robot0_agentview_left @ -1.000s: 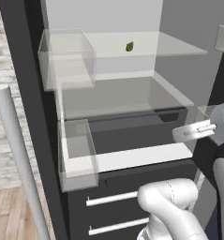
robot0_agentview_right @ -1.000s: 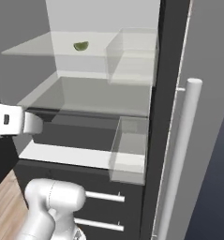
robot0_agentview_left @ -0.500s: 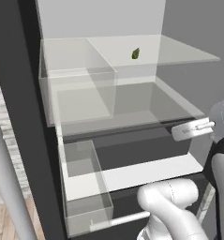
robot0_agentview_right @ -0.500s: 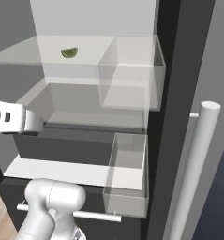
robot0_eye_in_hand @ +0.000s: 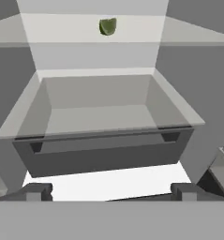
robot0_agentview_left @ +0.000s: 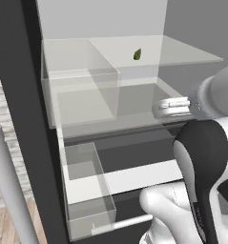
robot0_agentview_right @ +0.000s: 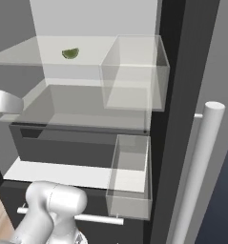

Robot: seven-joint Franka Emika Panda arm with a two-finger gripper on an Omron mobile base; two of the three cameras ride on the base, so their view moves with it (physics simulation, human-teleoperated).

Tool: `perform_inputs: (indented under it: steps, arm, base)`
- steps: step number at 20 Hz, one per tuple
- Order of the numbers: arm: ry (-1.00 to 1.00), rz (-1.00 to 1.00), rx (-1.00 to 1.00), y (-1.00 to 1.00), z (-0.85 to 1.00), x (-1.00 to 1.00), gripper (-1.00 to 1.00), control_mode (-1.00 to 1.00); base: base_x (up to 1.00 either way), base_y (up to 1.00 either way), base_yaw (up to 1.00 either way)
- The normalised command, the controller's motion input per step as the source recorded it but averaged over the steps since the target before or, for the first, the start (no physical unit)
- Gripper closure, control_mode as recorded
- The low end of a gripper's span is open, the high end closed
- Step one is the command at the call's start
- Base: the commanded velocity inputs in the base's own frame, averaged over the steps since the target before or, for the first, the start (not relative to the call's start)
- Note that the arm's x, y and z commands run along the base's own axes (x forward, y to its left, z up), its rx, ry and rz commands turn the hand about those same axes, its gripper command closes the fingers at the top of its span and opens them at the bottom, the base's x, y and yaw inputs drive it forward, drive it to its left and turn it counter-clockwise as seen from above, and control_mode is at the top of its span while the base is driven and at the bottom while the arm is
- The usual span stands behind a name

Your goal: There is a bowl on the dining counter. Grab a lemon wedge from the fridge and place it in the bowl. Then get the liquor bottle and glass cup from the cabinet and place them next to the bowl.

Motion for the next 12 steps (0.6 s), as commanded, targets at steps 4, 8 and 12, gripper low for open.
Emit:
perform_inputs:
  steps: [4, 8, 12]
  arm:
    - [0.00, -0.03, 0.05, -0.12, 0.68, 0.48, -1.00, -1.00]
    - [-0.05, 0.00, 0.03, -0.01, 0.17, 0.52, -1.00, -1.00]
    - [-0.16, 0.00, 0.03, 0.10, 0.00, 0.52, -1.00, -1.00]
  base:
    - [0.00, 0.00, 0.00]
    - [0.00, 0.00, 0.00]
    - [0.00, 0.00, 0.00]
